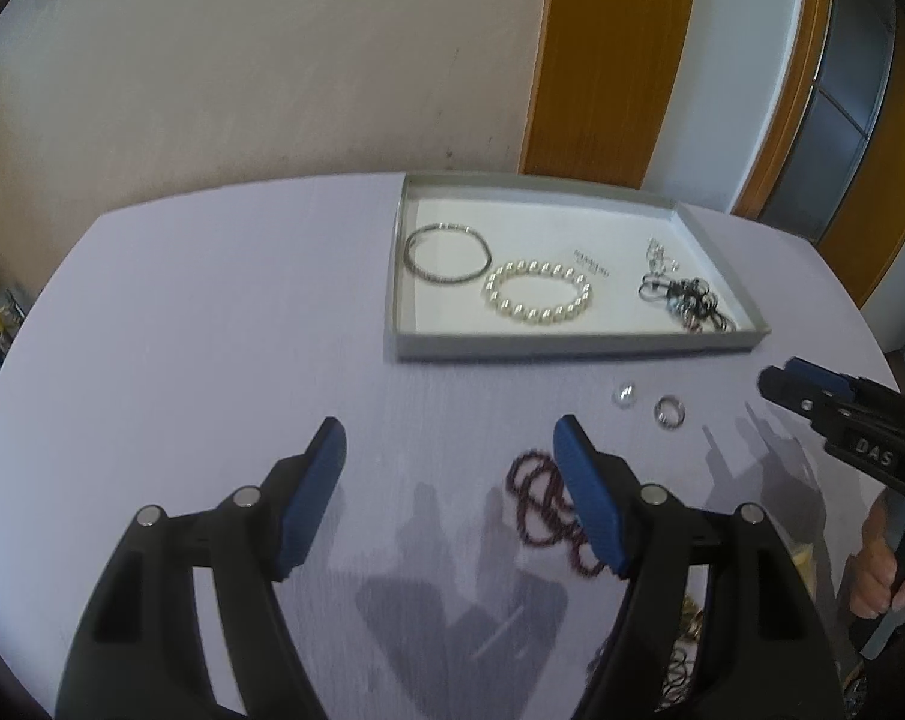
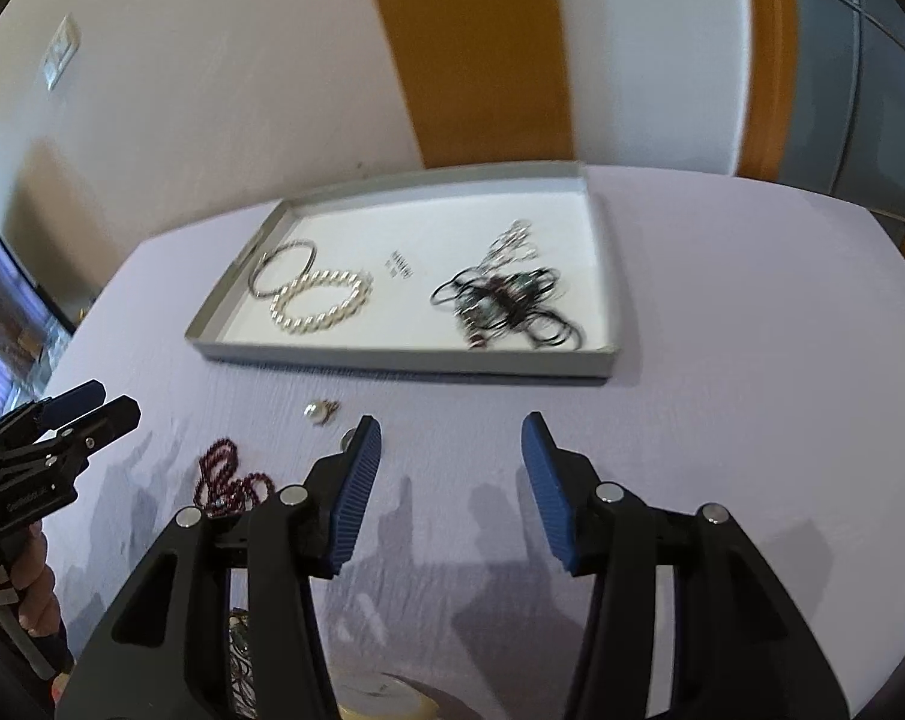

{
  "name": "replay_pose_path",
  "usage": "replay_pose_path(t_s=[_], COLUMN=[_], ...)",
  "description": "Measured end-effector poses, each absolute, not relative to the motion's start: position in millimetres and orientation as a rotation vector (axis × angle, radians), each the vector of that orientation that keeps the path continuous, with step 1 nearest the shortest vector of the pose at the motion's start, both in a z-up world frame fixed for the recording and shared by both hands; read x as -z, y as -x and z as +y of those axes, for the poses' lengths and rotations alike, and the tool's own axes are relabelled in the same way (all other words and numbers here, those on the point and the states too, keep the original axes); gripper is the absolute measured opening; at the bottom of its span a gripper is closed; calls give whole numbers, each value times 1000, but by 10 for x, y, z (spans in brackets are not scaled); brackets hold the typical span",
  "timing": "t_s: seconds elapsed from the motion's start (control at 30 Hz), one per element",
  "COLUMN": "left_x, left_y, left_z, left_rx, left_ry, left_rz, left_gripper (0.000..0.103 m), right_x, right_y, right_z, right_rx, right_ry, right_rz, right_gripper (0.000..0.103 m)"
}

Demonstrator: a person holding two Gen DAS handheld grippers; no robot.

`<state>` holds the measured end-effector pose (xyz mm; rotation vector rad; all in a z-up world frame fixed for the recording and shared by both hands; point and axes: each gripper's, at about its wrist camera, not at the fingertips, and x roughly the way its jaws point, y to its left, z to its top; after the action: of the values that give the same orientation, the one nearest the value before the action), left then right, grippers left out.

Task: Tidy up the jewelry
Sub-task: 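Move the right tool toward the pearl earring while the left tool approaches the garnet bracelet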

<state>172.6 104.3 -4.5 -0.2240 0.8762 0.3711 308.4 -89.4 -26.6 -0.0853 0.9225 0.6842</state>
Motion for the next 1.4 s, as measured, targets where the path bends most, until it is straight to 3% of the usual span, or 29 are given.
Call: replay_pose_path(t_s=[0.37, 0.97, 1.4], left_x=[179, 113, 134], left_y=[-1563, -1401, -1194], left_z=[1026, 1044, 1034], left_rx=[-370, -359, -341], left_ry=[218, 226, 222], left_rz=[885, 863, 853], left_gripper=[72, 72, 72], right_x=[470, 259, 440], right_y=[-3003, -2658, -2594], right_z=[-505, -471, -354], right_rx=[-700, -665, -513], right_ry=[158, 89, 56], right_rz=[957, 933, 963], right_gripper=[42, 42, 38])
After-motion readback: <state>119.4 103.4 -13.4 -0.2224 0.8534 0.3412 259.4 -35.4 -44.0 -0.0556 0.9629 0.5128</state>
